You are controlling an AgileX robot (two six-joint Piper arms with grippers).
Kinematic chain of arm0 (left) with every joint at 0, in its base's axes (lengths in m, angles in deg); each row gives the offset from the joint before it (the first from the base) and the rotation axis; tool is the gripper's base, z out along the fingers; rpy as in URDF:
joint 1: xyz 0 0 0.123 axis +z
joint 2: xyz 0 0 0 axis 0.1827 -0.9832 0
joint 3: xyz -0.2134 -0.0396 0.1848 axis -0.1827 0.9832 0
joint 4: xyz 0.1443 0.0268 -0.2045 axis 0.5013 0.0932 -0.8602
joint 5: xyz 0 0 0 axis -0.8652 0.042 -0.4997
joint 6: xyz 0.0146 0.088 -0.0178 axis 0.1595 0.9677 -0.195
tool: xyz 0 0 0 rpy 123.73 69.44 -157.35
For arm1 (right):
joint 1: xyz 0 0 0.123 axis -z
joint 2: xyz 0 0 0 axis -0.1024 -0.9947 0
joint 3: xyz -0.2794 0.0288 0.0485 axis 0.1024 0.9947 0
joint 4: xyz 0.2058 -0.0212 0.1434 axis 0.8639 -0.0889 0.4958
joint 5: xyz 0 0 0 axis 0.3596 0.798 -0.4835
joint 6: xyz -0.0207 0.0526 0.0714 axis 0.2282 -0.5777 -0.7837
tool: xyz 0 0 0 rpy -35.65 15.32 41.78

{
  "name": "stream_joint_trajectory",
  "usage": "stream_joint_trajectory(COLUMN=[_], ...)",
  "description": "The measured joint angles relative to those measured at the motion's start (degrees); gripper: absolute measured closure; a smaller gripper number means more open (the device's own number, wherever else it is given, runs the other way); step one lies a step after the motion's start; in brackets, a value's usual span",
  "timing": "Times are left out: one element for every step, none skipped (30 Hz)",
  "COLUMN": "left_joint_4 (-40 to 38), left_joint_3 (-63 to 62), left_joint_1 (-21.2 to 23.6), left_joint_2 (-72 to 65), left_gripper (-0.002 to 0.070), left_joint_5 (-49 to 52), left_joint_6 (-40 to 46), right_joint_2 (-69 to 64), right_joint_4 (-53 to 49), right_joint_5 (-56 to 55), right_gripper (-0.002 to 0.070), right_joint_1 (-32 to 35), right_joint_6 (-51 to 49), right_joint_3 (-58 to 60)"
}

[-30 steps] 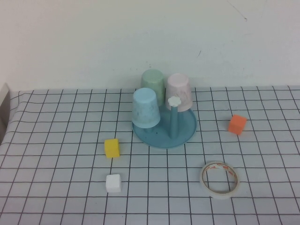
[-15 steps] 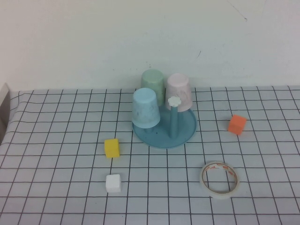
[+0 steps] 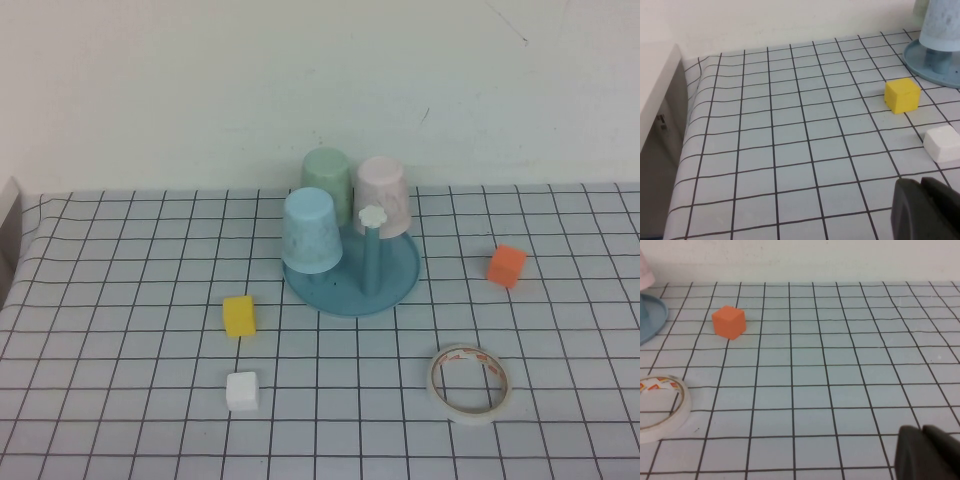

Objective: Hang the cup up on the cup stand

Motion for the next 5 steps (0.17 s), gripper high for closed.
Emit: stream_joint_trajectory(left_joint_4=[0.0,0.0,0.0,0.0,0.0], left_joint_3=[0.0,0.0,0.0,0.0,0.0], left_joint_1=[0.0,0.0,0.0,0.0,0.0], left_joint_2=[0.0,0.0,0.0,0.0,0.0], left_gripper=[0.0676,0.0676,0.0676,0.0676,0.0676], left_joint_5=[0.0,0.0,0.0,0.0,0.0], left_joint_6=[0.0,0.0,0.0,0.0,0.0], right_joint_2=[0.0,0.0,0.0,0.0,0.0], right_joint_4=[0.0,0.0,0.0,0.0,0.0], right_joint_5=[0.0,0.0,0.0,0.0,0.0], right_gripper=[0.0678,0.0678,0.0678,0.0678,0.0678], right_joint_1=[0.0,0.0,0.0,0.0,0.0], right_joint_6=[0.0,0.0,0.0,0.0,0.0], right_joint_3=[0.0,0.0,0.0,0.0,0.0])
